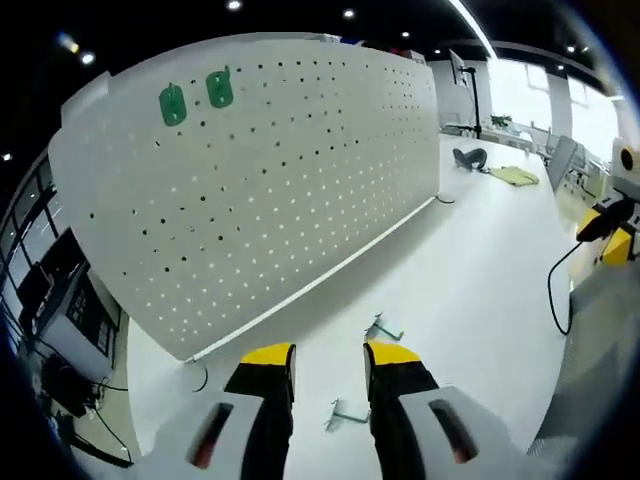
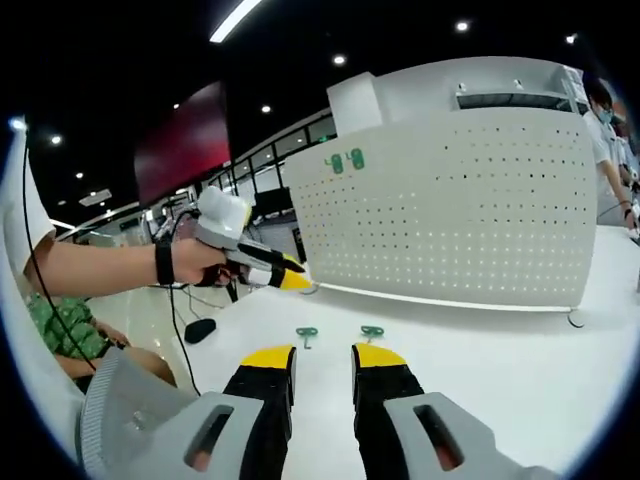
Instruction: Insert the hook assembly into the mounting plate slot until the hook locks in place.
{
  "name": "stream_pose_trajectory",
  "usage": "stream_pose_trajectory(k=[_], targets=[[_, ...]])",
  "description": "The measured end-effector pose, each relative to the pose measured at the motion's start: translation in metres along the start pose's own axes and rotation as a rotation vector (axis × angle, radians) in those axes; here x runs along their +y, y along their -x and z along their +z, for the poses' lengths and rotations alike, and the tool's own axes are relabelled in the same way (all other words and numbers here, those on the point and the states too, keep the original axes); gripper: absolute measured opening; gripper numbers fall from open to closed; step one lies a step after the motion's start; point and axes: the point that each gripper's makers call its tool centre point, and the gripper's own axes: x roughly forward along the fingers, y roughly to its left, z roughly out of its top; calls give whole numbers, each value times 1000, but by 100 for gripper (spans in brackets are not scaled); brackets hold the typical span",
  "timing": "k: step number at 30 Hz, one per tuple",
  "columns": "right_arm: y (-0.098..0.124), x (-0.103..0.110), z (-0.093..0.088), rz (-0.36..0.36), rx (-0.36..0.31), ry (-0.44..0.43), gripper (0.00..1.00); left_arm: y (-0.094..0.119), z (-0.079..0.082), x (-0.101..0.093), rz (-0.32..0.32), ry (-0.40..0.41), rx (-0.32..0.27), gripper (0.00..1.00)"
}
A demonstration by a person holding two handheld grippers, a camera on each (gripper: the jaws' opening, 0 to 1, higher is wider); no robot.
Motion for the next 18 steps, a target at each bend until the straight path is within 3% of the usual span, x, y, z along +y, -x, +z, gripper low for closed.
stream_pose_trajectory(k=[8,11,13,18], targets=[[-2,2,-1,-8,3,2,22,-3,-25,-3,-45,1,69,28],[-1,6,-1,1,7,6,22,-5,-36,-2,-49,-57,120,28],[-1,6,-2,-3,12,15,22,-7,-40,-4,-71,-31,123,28],[-2,7,-2,-5,9,4,22,-13,-52,0,-81,-57,160,27]])
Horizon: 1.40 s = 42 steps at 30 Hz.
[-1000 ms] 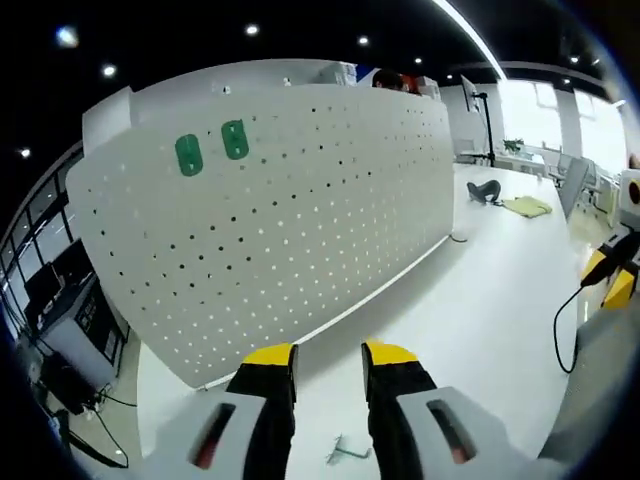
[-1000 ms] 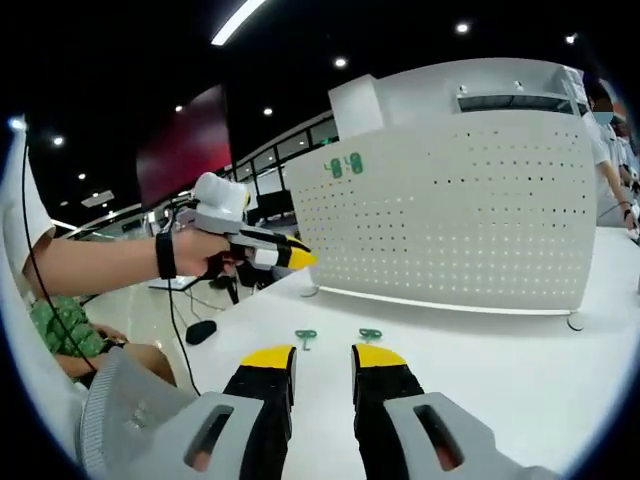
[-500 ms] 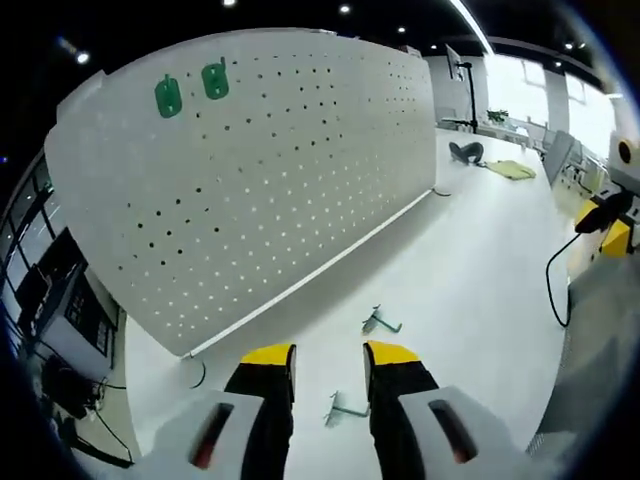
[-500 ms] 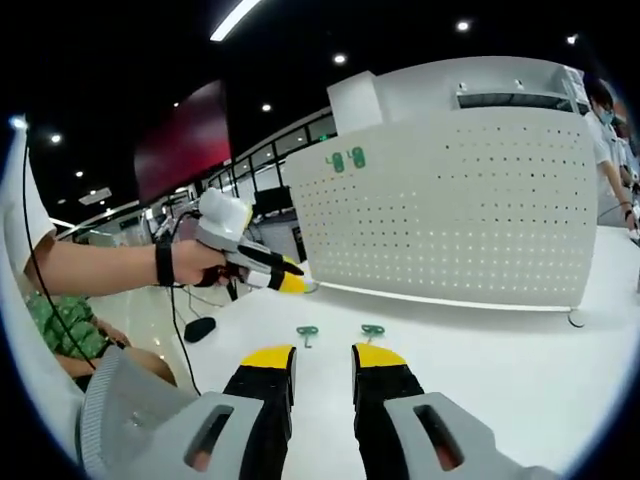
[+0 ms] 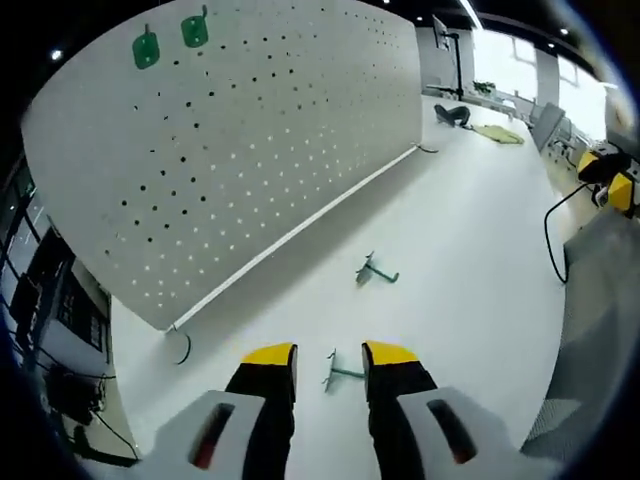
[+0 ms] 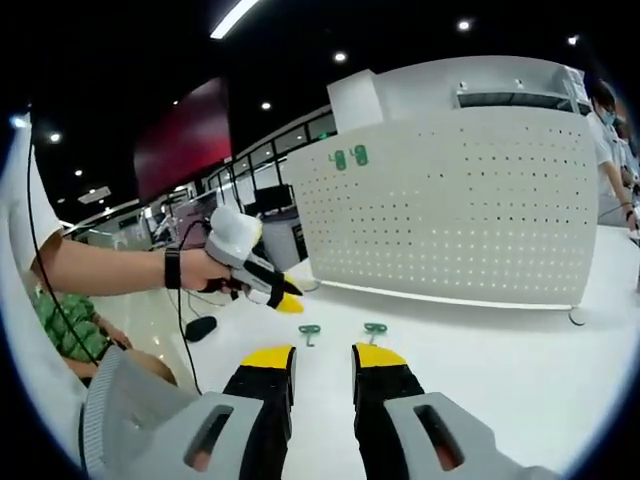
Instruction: Insert the hook assembly into the mounting plate slot until the hook locks in place.
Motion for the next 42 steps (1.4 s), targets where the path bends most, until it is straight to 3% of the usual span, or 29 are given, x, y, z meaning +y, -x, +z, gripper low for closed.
stream_pose_trajectory(k=[22,42], targets=[[-9,1,-6,-25,30,-3,22,-26,-33,-4,-105,-114,119,24],[-10,-8,-12,-51,41,-27,22,-48,-56,-4,-123,-129,185,11]])
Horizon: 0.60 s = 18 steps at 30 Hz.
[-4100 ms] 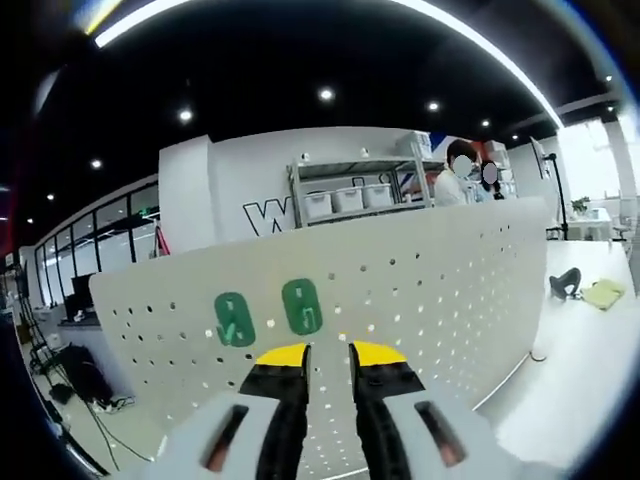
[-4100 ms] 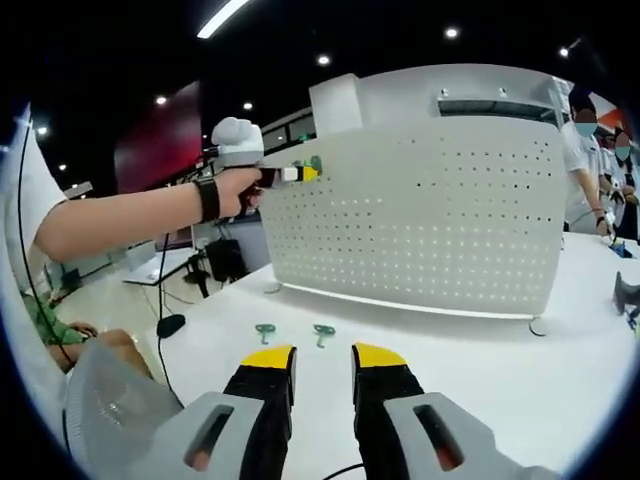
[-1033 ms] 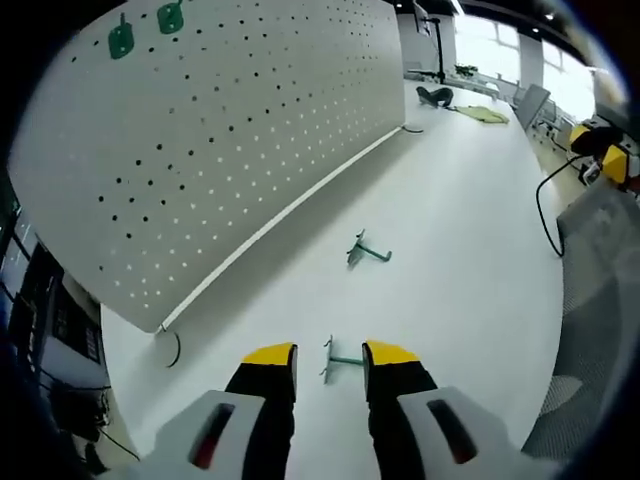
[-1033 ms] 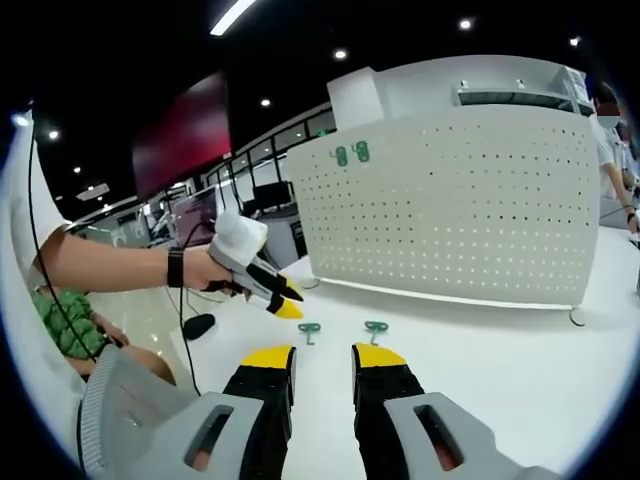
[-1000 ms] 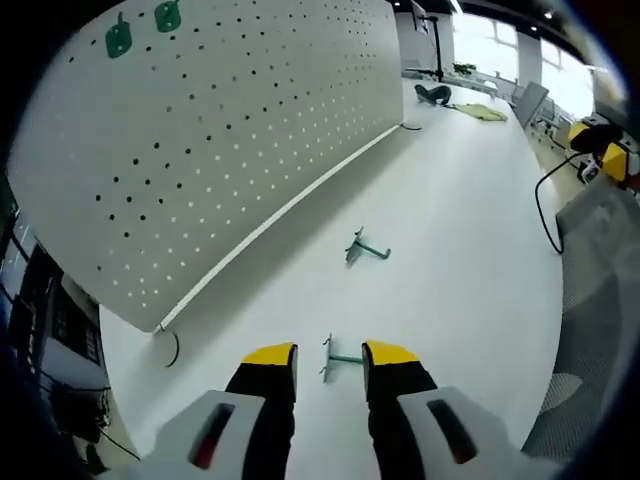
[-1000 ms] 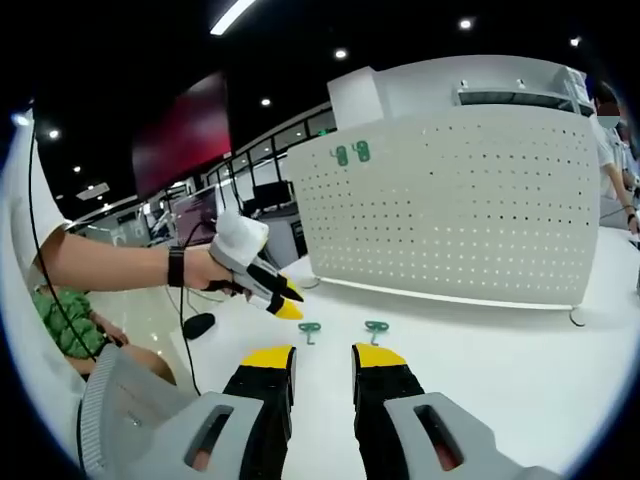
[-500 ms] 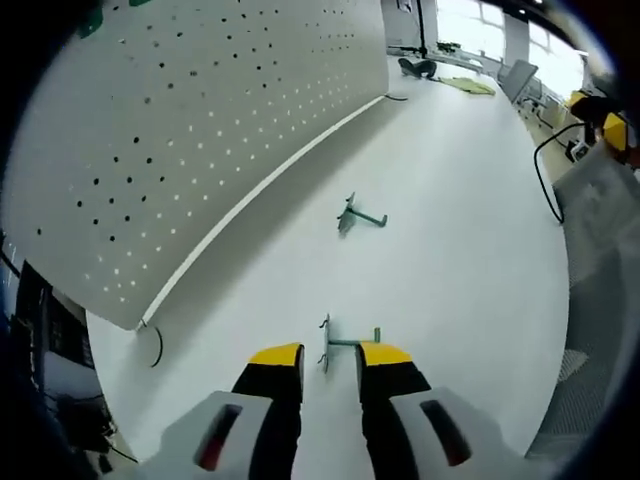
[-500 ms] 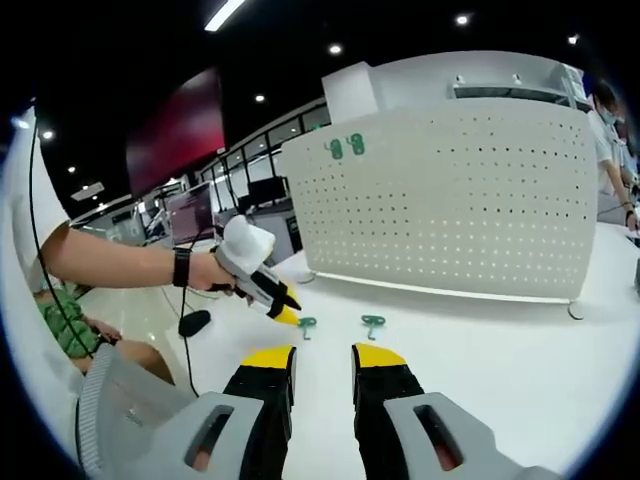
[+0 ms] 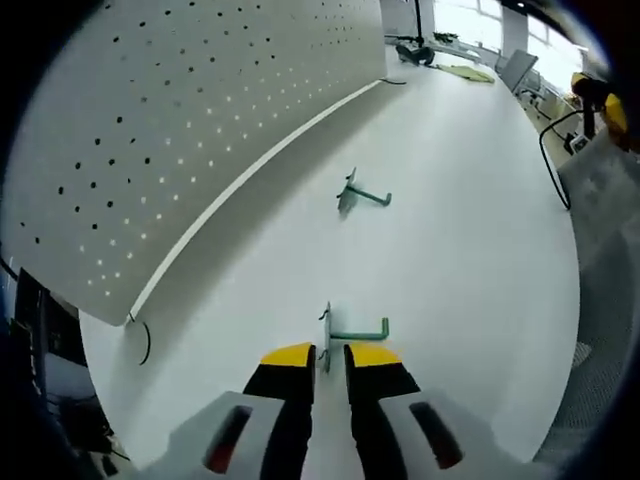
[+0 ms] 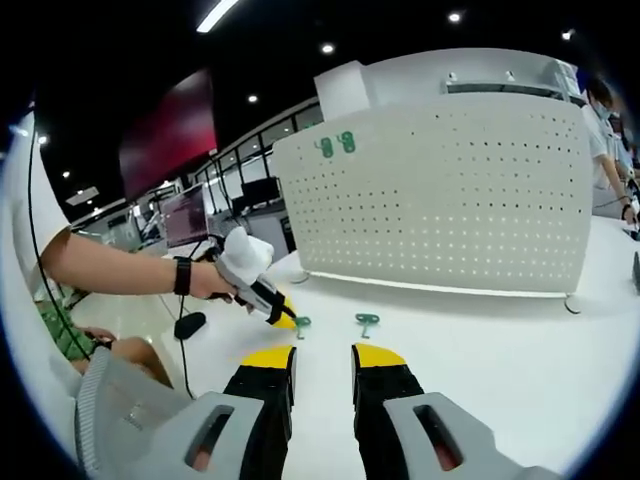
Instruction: Insert the hook assembly into the mounting plate slot until the hook locks in place.
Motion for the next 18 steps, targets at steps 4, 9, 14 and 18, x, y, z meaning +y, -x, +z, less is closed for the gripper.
stream_pose_trajectory(k=[4,9,14,18], targets=[[1,-1,-1,-3,0,-3,22,-1,-3,1,4,6,6,10],[1,-3,-1,-8,-1,-8,22,-2,-4,1,5,14,-5,6],[0,-1,0,-8,1,3,22,-1,-3,-3,7,23,-19,5],[0,-1,1,-5,-2,4,22,0,-2,-8,-12,56,-27,4]])
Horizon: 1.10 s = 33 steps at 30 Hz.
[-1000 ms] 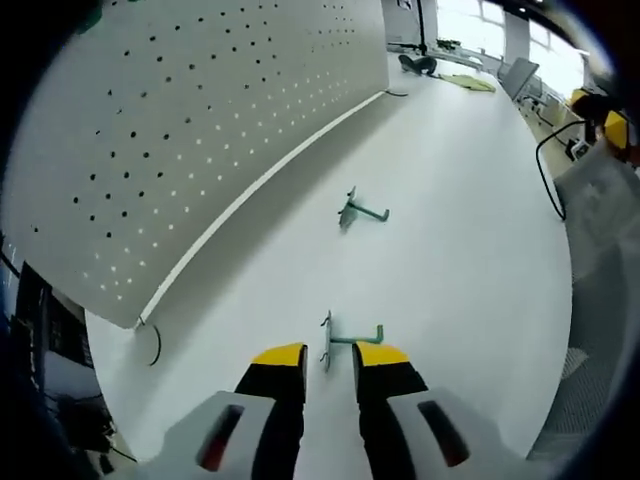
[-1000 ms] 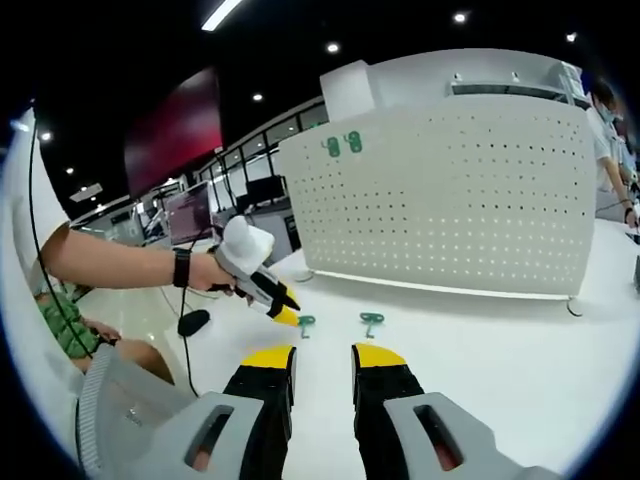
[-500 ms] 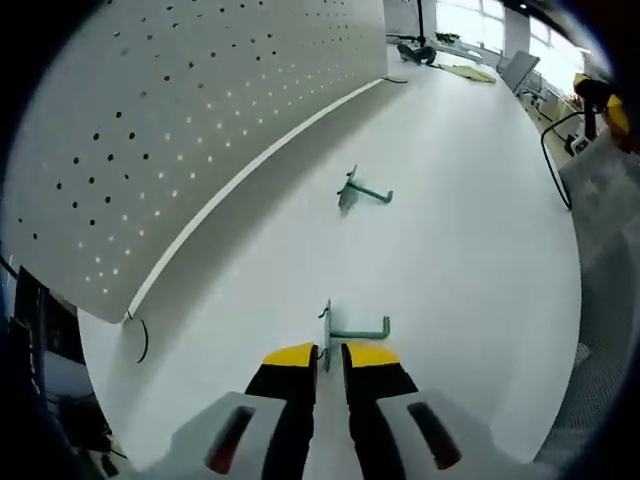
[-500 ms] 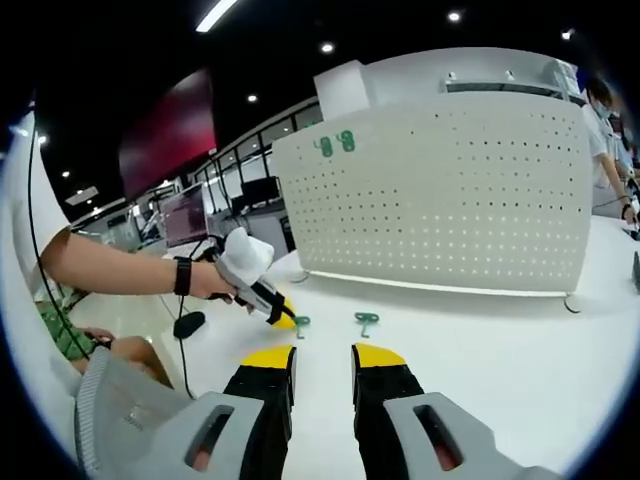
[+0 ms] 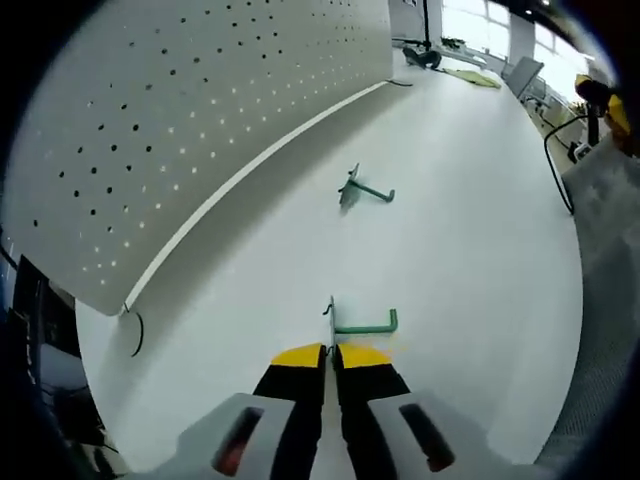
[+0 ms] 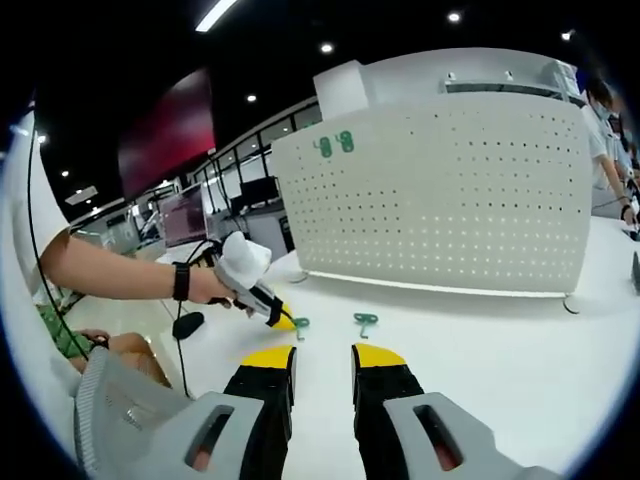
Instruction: Insert the hook assembly into the mounting plate slot until the hook locks in place.
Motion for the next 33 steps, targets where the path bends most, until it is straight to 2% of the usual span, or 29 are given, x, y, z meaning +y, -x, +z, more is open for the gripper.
stream_pose_trajectory(k=[16,21,23,33], targets=[[-2,8,5,38,-1,19,22,18,17,-18,-7,78,-107,4],[-3,11,9,54,-7,26,22,29,26,-30,3,76,-148,4],[-4,12,10,61,-11,28,22,34,34,-35,-3,91,-190,4],[-9,21,13,108,-17,38,22,50,45,-62,-12,143,-262,4]])
